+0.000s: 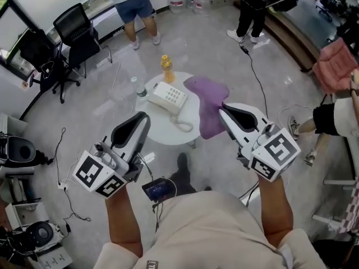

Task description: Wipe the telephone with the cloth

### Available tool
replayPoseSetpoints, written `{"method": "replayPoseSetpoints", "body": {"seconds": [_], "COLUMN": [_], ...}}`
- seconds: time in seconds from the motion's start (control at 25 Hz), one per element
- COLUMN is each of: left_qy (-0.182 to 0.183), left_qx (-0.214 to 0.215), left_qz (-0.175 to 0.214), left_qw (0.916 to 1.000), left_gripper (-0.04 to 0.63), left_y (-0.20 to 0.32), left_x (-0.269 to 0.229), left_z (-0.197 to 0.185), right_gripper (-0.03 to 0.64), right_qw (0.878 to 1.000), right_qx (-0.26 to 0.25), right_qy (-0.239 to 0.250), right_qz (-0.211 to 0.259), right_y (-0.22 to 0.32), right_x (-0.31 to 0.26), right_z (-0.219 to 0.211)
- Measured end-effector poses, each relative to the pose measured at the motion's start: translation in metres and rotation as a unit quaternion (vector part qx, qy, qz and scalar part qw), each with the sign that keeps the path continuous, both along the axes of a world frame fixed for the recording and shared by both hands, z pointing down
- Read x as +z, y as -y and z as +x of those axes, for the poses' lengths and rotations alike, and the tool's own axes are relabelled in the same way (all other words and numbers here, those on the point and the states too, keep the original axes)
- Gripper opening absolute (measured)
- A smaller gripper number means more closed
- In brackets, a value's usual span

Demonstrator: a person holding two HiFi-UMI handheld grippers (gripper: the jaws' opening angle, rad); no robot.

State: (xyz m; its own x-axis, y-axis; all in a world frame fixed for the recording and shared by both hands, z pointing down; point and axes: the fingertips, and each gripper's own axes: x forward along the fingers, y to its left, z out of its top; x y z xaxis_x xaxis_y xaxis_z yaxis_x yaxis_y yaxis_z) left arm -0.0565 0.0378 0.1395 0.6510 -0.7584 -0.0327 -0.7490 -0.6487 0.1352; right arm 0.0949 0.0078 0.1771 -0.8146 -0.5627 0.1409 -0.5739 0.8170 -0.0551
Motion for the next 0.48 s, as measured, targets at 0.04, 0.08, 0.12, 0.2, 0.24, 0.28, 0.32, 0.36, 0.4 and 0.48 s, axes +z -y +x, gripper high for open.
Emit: {"method": "replayPoseSetpoints", "body": {"seconds": [0.04, 0.08, 0.12, 0.2, 0.24, 0.28, 0.32, 0.36, 0.4, 0.48], "left_qy": [0.003, 0.006, 0.008, 0.010, 0.009, 0.009, 0.008, 0.007, 0.006, 0.006], "left_qx": [-0.002, -0.003, -0.004, -0.005, -0.006, -0.007, -0.009, -0.011, -0.012, -0.015], "left_qz": [0.005, 0.009, 0.011, 0.014, 0.014, 0.014, 0.014, 0.014, 0.012, 0.009], "left_qw": [1.0000, 0.9999, 0.9999, 0.9998, 0.9998, 0.9998, 0.9998, 0.9998, 0.9998, 0.9998], "left_gripper": [0.035, 0.035, 0.035, 0.035, 0.035, 0.035, 0.035, 0.035, 0.035, 0.035], "left_y": [-0.008, -0.016, -0.022, -0.033, -0.038, -0.041, -0.043, -0.044, -0.045, -0.044], "left_x": [-0.004, -0.007, -0.009, -0.011, -0.011, -0.011, -0.011, -0.010, -0.008, -0.006], "left_z": [0.002, 0.005, 0.007, 0.011, 0.012, 0.013, 0.014, 0.016, 0.018, 0.022], "right_gripper": [0.006, 0.006, 0.006, 0.006, 0.006, 0.006, 0.006, 0.006, 0.006, 0.006], "right_qw": [1.000, 1.000, 1.000, 1.000, 1.000, 1.000, 1.000, 1.000, 1.000, 1.000], "right_qx": [-0.004, -0.008, -0.011, -0.015, -0.017, -0.019, -0.021, -0.022, -0.024, -0.026], "right_qy": [0.000, 0.000, 0.001, 0.000, 0.000, 0.000, -0.001, -0.001, -0.001, -0.001], "right_qz": [0.004, 0.008, 0.011, 0.015, 0.016, 0.017, 0.017, 0.017, 0.017, 0.016], "right_y": [-0.007, -0.013, -0.018, -0.027, -0.031, -0.034, -0.035, -0.036, -0.037, -0.037], "right_x": [-0.004, -0.007, -0.010, -0.014, -0.015, -0.016, -0.016, -0.016, -0.015, -0.014], "right_z": [0.001, 0.002, 0.002, 0.003, 0.003, 0.004, 0.005, 0.006, 0.008, 0.013]}}
